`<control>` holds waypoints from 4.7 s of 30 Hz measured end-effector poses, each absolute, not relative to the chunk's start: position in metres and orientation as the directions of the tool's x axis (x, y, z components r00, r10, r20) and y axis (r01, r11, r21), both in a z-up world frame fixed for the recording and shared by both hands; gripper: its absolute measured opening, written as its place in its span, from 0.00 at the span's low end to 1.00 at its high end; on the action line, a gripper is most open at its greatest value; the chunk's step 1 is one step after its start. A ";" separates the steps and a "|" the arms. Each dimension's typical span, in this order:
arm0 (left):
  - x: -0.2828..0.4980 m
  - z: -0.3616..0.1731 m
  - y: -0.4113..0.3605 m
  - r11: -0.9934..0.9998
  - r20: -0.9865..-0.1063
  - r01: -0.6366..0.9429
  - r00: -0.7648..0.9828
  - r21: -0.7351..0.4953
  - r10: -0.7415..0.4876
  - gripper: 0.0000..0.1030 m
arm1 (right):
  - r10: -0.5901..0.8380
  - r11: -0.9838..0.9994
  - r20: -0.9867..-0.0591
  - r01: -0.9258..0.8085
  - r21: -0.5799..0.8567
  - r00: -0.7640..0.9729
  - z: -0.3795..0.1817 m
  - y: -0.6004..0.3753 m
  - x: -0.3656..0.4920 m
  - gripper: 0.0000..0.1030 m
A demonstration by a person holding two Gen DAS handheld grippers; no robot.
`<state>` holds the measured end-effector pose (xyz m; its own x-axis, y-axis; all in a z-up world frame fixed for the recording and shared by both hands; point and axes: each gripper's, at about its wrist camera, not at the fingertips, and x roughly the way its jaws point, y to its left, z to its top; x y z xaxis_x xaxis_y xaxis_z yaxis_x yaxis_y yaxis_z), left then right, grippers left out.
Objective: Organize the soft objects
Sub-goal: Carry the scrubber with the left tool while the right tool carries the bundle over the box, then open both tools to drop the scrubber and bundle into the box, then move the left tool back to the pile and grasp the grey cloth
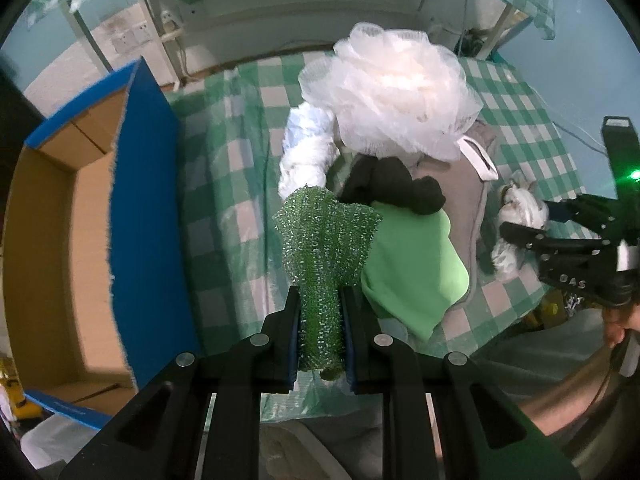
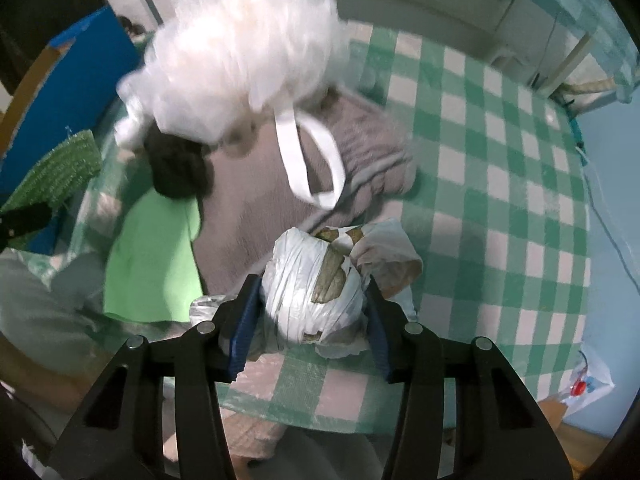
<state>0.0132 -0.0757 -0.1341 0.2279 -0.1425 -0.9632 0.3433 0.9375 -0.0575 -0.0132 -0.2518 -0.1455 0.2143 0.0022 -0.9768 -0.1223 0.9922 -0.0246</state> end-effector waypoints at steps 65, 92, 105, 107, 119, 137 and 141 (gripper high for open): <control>0.005 -0.047 0.065 0.989 -0.843 0.086 0.536 0.120 0.056 0.17 | 0.217 0.888 -0.855 -0.459 -0.028 0.470 -0.009 -0.039 0.020 0.47; 0.013 -0.100 0.156 0.986 -0.896 -0.114 0.414 0.122 0.159 0.32 | 0.237 0.814 -0.913 -0.580 0.001 0.332 -0.066 0.077 0.054 0.59; 0.010 -0.087 0.147 0.986 -0.874 -0.102 0.457 0.131 0.164 0.50 | 0.243 0.843 -0.890 -0.537 -0.003 0.386 -0.050 0.053 0.054 0.75; 0.011 -0.084 0.141 0.988 -0.872 -0.091 0.465 0.126 0.154 0.51 | 0.241 0.851 -0.888 -0.524 -0.001 0.393 -0.047 0.045 0.054 0.75; 0.015 -0.073 0.096 0.993 -0.860 0.011 0.501 0.117 0.095 0.59 | 0.220 0.890 -0.882 -0.455 0.007 0.416 -0.036 -0.010 0.049 0.76; 0.005 -0.074 0.010 0.969 -0.863 0.187 0.503 0.161 0.046 0.62 | 0.155 0.932 -0.889 -0.361 -0.013 0.431 -0.040 -0.101 0.023 0.76; 0.001 -0.078 -0.008 0.958 -0.865 0.225 0.499 0.178 0.044 0.64 | 0.146 0.943 -0.895 -0.332 -0.003 0.422 -0.046 -0.120 0.019 0.76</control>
<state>0.0008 -0.0080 -0.0778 0.4991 0.0436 -0.8654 0.2250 0.9580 0.1780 0.0190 -0.1199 -0.0457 0.4219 0.1456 -0.8949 -0.3323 0.9432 -0.0032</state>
